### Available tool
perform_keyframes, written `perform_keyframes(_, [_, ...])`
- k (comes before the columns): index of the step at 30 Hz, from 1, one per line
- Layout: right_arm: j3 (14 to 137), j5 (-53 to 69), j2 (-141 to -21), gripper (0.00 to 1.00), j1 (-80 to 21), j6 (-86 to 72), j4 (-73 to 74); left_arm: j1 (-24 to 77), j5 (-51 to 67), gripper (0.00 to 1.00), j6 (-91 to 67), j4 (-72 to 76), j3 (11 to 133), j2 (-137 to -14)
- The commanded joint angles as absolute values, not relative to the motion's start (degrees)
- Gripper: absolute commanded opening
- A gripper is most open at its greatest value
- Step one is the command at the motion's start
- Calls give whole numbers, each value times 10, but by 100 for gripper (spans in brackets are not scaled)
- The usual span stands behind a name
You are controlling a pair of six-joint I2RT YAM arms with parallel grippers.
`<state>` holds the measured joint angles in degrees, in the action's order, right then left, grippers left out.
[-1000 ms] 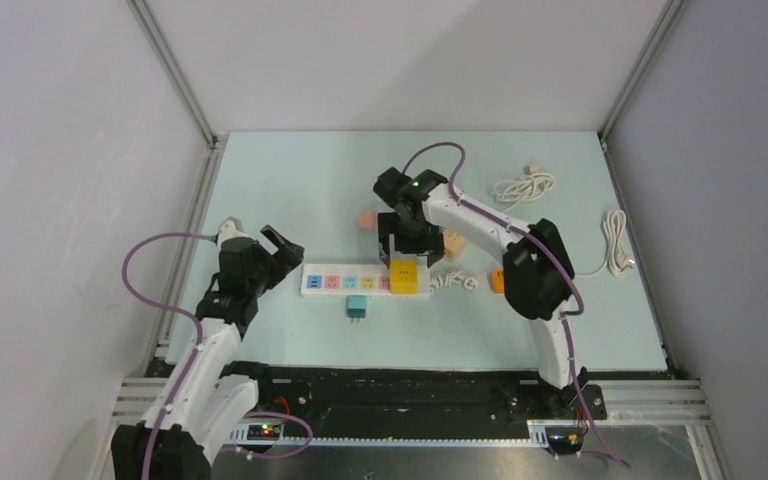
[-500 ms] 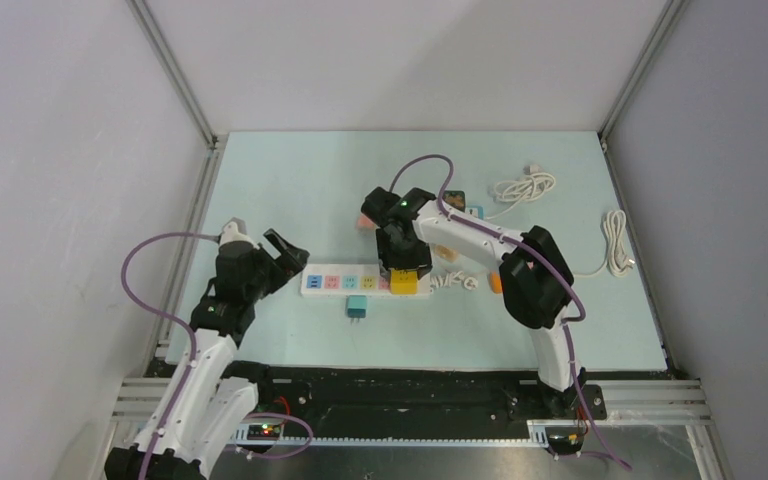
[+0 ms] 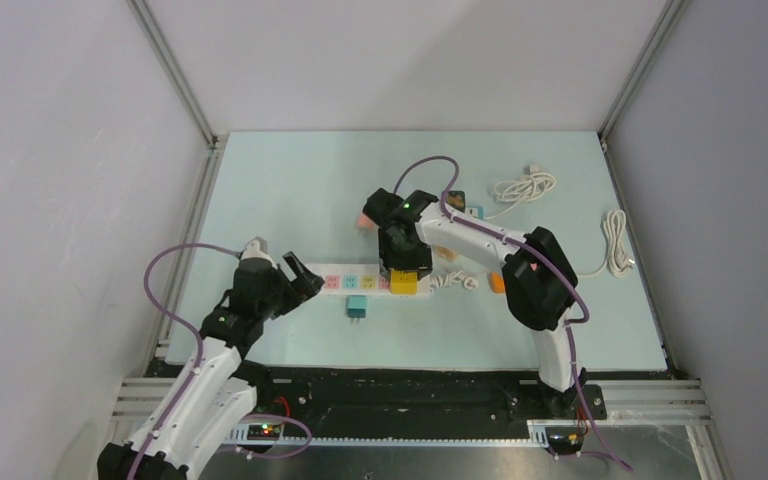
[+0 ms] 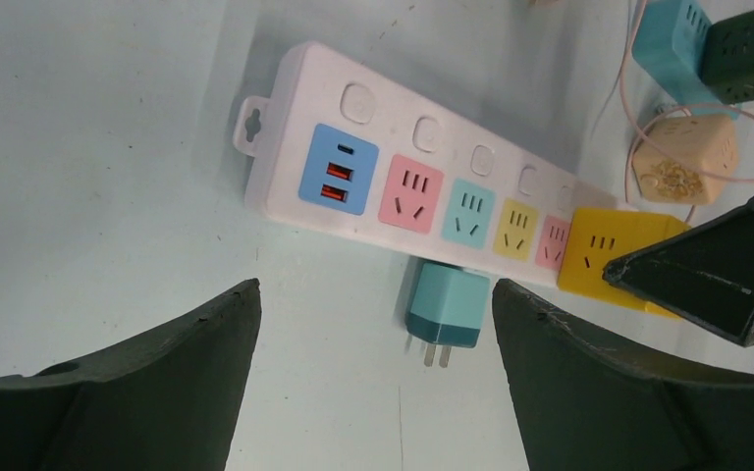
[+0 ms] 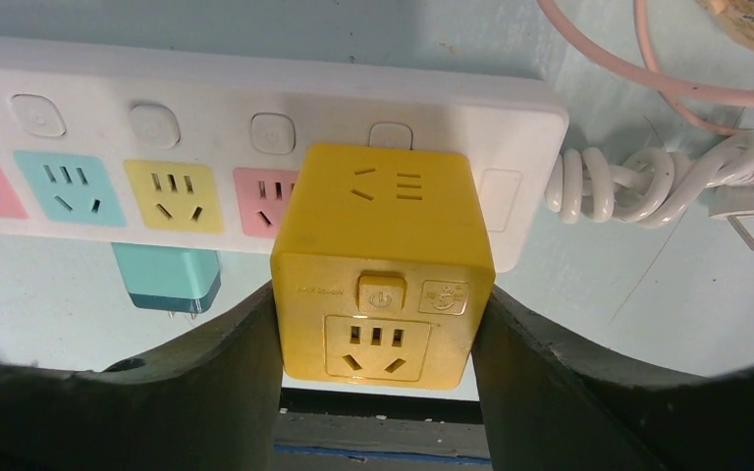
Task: Insert the plug
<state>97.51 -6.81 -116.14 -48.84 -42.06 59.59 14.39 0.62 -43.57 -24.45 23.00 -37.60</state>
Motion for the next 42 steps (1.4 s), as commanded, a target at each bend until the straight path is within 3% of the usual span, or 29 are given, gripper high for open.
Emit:
perform_keyframes(1, [955,-95,-1198,55,-494,-444,584,161,2,91,-440,-238,227,-378])
perform_keyframes(2, [967,-101,-1197,58,-492,-440,588,164,2,92,-438,-238,226,-378])
perform_keyframes(7, [1047,-127,-1184,97,-489,-408,620,191,-20,92,-426,-238,219,-393])
perform_keyframes(9, [1081,-121,-1179,99,-485,-397,623,207,-30,92,-424,-237,219,-401])
perform_keyframes(16, [1120,-101,-1140,99,-476,-390,627,242,-50,92,-431,-236,230,-419])
perform_keyframes(21, [1043,-88,-1054,96,-459,-388,587,243,-48,93,-394,-236,289,-450])
perform_keyframes(31, [799,-76,-871,63,-337,-432,509,243,-38,93,-363,-231,413,-580])
perform_keyframes(33, [757,-62,-854,47,-310,-440,495,243,-32,93,-366,-227,419,-600])
perform_keyframes(35, [730,-54,-855,43,-294,-442,481,243,-24,92,-367,-223,422,-615])
perform_keyframes(38, [721,-72,-881,53,-291,-449,468,243,-21,90,-366,-219,425,-627])
perform_keyframes(42, [721,-98,-922,77,-304,-482,427,243,-23,90,-365,-219,425,-628])
